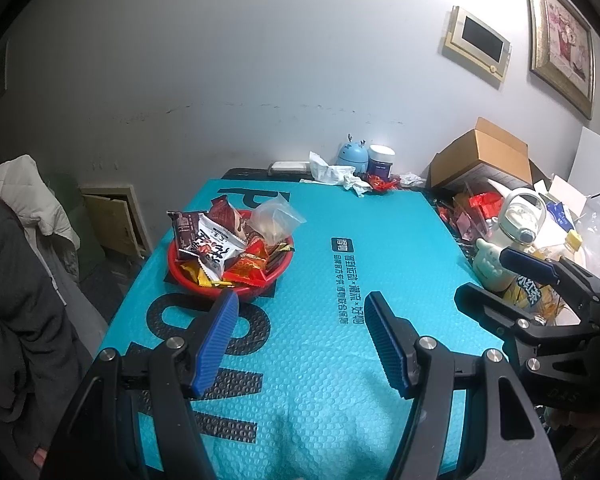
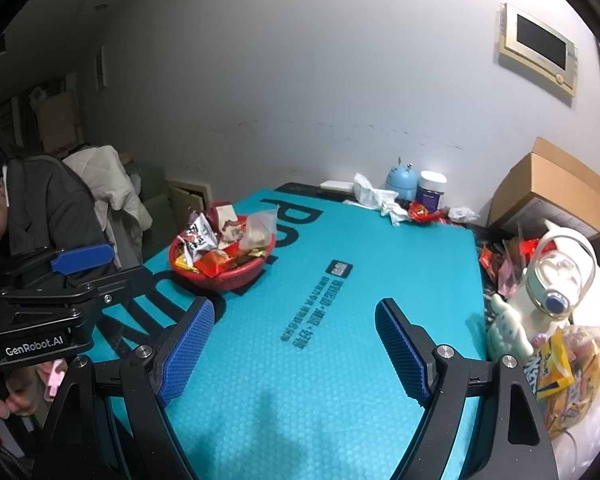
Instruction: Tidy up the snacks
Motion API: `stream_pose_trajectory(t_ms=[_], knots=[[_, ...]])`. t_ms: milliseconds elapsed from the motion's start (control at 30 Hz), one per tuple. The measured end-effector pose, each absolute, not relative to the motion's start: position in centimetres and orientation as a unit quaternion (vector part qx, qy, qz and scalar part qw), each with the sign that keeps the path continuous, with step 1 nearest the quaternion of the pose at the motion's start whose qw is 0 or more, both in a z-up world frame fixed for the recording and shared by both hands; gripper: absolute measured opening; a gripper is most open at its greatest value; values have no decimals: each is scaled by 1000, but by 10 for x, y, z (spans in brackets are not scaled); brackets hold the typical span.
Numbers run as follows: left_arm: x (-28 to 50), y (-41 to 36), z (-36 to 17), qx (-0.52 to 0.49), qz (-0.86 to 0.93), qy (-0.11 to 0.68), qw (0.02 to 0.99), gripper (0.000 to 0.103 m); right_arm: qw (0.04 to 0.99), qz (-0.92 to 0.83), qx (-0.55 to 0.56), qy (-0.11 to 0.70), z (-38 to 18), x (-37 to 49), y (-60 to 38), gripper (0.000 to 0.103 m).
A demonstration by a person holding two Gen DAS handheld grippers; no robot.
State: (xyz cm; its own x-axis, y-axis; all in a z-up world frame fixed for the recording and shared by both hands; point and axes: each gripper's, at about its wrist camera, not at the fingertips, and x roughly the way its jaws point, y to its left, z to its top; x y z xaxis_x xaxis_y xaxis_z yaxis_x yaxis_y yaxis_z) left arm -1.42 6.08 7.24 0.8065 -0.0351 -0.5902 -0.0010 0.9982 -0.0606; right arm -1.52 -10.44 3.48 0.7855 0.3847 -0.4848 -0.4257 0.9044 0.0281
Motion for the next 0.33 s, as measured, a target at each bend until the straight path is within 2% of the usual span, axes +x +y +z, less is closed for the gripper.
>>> stream_pose_trajectory(t_ms=[333], knots=[[-12,56,63,-25,-6,317,948,65,944,203,-36,256,26,-16,-109,84]])
